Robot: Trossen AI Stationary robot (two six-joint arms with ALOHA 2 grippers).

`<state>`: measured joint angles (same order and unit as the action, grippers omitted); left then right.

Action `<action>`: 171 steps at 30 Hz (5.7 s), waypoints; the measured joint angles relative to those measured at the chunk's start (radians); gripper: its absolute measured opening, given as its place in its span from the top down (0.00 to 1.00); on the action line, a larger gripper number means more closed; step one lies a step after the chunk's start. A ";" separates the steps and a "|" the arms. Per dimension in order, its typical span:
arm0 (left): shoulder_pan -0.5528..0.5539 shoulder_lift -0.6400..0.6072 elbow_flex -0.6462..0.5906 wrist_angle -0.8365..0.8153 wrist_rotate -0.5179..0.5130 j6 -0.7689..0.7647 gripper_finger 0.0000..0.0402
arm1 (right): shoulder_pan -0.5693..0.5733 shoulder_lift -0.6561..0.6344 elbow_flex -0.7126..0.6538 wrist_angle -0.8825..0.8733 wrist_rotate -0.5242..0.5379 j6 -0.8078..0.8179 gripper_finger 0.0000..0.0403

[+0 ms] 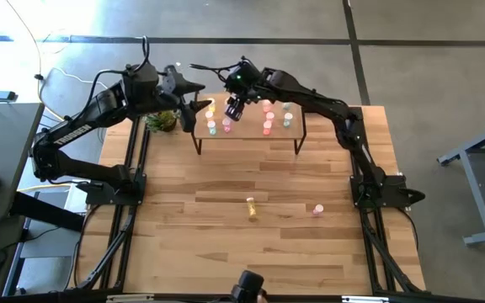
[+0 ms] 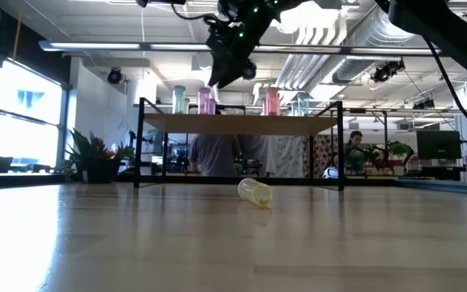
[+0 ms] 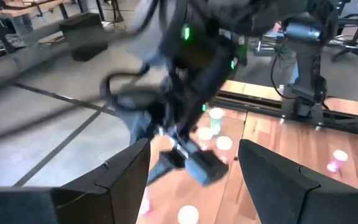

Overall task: Pick and place medicine bottles onto shelf by color
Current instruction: Put the pink pill bottle on the shelf

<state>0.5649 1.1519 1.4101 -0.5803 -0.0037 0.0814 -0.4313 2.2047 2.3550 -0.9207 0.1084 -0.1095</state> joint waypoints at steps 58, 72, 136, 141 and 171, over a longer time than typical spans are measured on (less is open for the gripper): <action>-0.025 0.002 -0.035 -0.134 -0.053 -0.040 0.41 | 0.420 -1.039 -1.124 -0.290 -0.021 0.774 0.52; -0.101 0.002 -0.035 -0.172 -0.001 -0.271 0.41 | 0.578 -1.127 -1.392 -0.266 -0.116 0.966 0.43; -0.257 0.002 -0.035 -0.172 -0.271 -0.287 0.41 | 0.487 -1.009 -1.339 0.125 -0.214 0.853 0.74; -0.209 0.002 -0.035 -0.204 -0.262 -0.262 0.41 | 0.366 -1.009 -1.218 0.125 -0.214 0.725 0.74; 0.091 0.069 -0.035 -0.232 -0.084 -0.068 0.41 | -0.096 -0.390 -0.227 -0.310 -0.170 0.206 0.74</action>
<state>0.6559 1.2205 1.3750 -0.8120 -0.0878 0.0135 -0.5273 1.8147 2.1284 -1.2308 -0.0616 0.0969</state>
